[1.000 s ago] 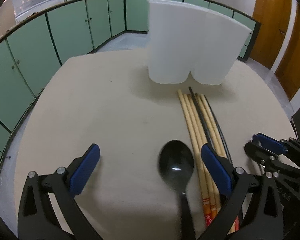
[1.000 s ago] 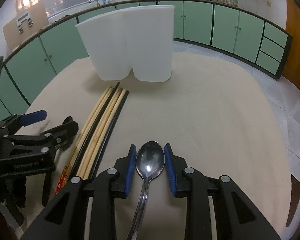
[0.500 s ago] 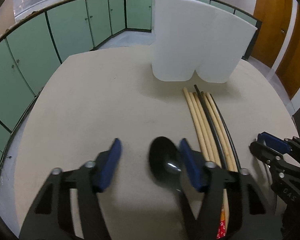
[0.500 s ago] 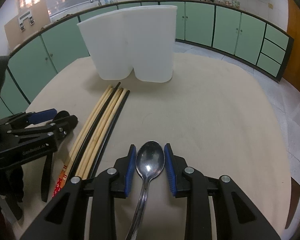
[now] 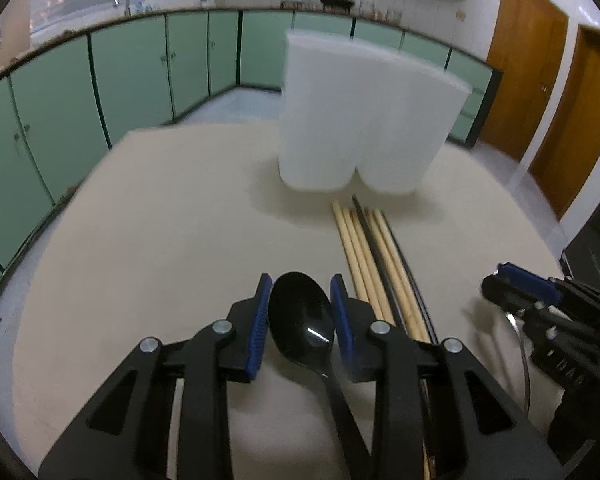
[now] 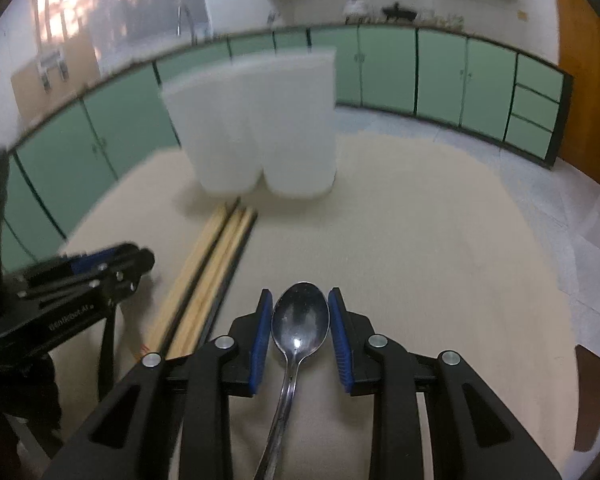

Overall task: Organize utensils
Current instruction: 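Close the left gripper on the black plastic spoon handle, then carry the silver spoon with the right gripper while the left carries the black spoon into the holder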

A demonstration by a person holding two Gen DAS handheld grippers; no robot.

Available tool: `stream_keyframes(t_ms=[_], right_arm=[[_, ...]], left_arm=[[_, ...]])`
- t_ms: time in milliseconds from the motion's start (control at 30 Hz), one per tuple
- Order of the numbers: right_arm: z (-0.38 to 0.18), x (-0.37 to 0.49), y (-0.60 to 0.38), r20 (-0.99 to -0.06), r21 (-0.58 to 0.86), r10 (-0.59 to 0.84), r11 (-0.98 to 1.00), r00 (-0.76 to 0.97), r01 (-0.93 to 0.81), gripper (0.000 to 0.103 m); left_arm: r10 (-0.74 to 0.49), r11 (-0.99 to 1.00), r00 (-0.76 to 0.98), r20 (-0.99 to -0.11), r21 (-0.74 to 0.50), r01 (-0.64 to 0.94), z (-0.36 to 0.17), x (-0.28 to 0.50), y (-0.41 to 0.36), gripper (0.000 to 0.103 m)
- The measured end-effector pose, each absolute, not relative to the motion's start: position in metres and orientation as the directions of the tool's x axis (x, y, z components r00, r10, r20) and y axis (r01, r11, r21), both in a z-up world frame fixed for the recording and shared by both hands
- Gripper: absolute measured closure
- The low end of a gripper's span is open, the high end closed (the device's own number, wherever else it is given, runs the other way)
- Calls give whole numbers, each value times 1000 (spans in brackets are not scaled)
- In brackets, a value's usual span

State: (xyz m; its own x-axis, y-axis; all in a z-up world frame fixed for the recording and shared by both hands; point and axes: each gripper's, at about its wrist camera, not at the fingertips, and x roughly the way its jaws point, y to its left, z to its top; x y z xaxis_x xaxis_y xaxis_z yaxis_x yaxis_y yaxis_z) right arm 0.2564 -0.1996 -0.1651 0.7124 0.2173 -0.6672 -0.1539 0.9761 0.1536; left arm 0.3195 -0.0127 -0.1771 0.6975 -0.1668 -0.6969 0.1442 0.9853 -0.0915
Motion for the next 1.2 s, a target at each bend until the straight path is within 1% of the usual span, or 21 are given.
stream_keyframes(t_ms=[33, 133, 200, 267, 367, 433, 533, 700, 800, 900, 1000, 1200], right_arm=[[-162, 255, -201, -657, 146, 212, 977, 724, -153, 75], [-164, 259, -194, -679, 79, 181, 982, 711, -174, 75], [-166, 262, -195, -685, 110, 208, 977, 698, -184, 75], [-159, 261, -201, -656, 160, 247, 969, 714, -188, 75], [-140, 257, -204, -594, 169, 268, 963, 759, -208, 75], [-129, 255, -205, -562, 167, 280, 960, 778, -225, 75], [-114, 254, -204, -516, 166, 305, 952, 800, -257, 75], [-112, 257, -204, -515, 188, 320, 947, 795, -259, 75], [-112, 257, -205, -507, 196, 318, 948, 801, -252, 75], [-99, 260, -210, -477, 189, 315, 949, 821, -254, 75], [-77, 268, -215, -428, 193, 324, 945, 844, -265, 75], [-20, 301, -214, -298, 143, 313, 949, 902, -282, 75]], left_arm=[[-162, 986, 712, -684, -83, 144, -174, 318, -12, 75], [-150, 988, 756, -638, -62, 143, -166, 310, -11, 75], [-149, 988, 771, -619, -62, 141, -164, 307, -11, 75], [-157, 987, 786, -598, -76, 140, -161, 307, -8, 75], [-159, 987, 826, -540, -76, 141, -148, 304, -7, 77], [-189, 982, 848, -494, -91, 166, -136, 305, -5, 94], [-223, 975, 858, -462, -109, 195, -126, 310, -6, 94], [-241, 971, 850, -468, -128, 204, -131, 316, -6, 94], [-240, 971, 859, -451, -126, 206, -129, 308, -5, 94], [-247, 969, 880, -406, -120, 216, -113, 307, -4, 94], [-259, 966, 898, -357, -113, 234, -92, 310, -6, 94], [-296, 955, 925, -237, -101, 280, -39, 338, -16, 94]])
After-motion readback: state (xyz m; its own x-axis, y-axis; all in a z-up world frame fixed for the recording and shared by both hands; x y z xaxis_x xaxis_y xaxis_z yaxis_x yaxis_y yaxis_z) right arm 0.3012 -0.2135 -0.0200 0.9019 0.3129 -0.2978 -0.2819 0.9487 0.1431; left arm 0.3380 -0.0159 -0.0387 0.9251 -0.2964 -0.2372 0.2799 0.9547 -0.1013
